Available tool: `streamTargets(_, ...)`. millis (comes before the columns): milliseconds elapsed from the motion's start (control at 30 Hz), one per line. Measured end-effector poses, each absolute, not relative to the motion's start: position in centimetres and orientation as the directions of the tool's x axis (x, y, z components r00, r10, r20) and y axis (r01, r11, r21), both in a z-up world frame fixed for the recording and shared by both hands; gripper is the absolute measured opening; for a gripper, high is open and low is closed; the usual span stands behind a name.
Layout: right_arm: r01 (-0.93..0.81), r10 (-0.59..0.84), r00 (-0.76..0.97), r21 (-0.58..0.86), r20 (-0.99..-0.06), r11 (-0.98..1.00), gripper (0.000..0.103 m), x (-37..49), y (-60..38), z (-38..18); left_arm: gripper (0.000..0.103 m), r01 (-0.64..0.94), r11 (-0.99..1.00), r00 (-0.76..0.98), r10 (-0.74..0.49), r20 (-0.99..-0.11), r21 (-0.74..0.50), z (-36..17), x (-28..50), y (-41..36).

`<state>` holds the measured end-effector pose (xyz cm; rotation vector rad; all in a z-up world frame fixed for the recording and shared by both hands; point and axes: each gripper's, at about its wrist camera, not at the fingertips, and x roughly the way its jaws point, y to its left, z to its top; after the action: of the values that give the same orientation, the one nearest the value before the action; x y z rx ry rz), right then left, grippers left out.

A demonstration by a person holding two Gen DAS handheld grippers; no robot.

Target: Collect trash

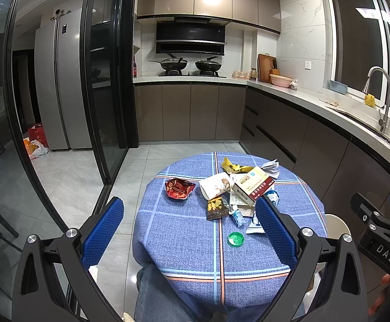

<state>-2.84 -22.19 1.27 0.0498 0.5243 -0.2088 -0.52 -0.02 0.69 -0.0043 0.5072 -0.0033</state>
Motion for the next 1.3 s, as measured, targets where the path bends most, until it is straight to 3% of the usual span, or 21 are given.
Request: streamTargets(1300,0.211,-0.185,0.845,-0.006,-0.502,0.978,0.1,-2.83,-22.17,1.26,0.095,0.007,1.0,0.876,-0.01,-0.482,-0.007,0.51,-0.17,-0.69)
